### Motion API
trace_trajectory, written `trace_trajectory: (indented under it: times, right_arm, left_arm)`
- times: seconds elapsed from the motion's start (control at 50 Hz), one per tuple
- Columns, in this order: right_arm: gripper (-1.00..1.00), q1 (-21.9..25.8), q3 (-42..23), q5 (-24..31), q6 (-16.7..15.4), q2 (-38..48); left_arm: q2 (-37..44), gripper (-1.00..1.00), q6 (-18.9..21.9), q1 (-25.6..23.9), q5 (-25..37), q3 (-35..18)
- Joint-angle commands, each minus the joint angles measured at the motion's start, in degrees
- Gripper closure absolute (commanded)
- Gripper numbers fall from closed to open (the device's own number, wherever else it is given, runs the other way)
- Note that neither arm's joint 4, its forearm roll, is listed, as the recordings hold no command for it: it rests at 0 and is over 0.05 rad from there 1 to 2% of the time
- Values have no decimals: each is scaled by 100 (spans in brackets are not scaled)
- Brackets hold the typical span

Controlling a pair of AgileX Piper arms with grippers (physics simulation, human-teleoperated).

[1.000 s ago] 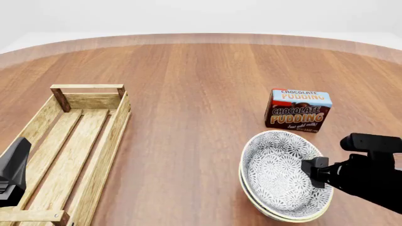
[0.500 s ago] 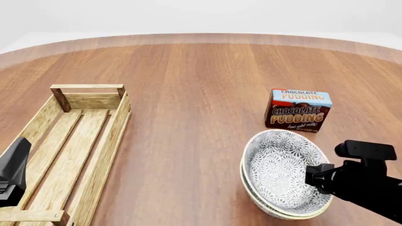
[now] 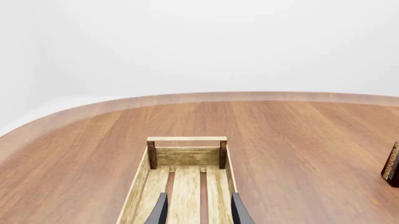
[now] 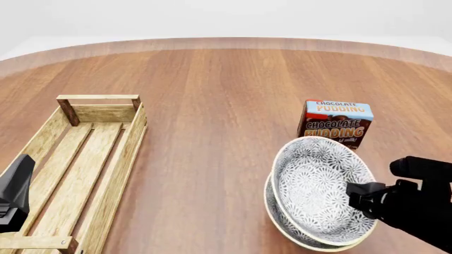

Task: Stack the left bowl on the right bowl and place them in the tray.

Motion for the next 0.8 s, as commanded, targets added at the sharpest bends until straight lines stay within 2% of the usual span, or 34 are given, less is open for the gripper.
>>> trace_trajectory:
  times: [0.02,0.24,0.4,0.54,0.64,0.8]
  right_arm:
    - [100,232,-278,639,450,-896]
    - [100,125,-739,982,333,-990]
    - [100,-1,-1430,1342,74,-867]
    - [100,7,-2246,1406,-204,-281]
    - [100,199,-3053,1499,-384,248]
    - [100,438,-4011,1510,-503,1011]
  left_arm:
    - [0,-100,0,0,0,0]
    - [0,-100,0,0,0,0]
    - [0,-100,0,0,0,0]
    - [0,-100,0,0,0,0]
    - [0,-100,0,0,0,0]
    - [0,-100,0,0,0,0]
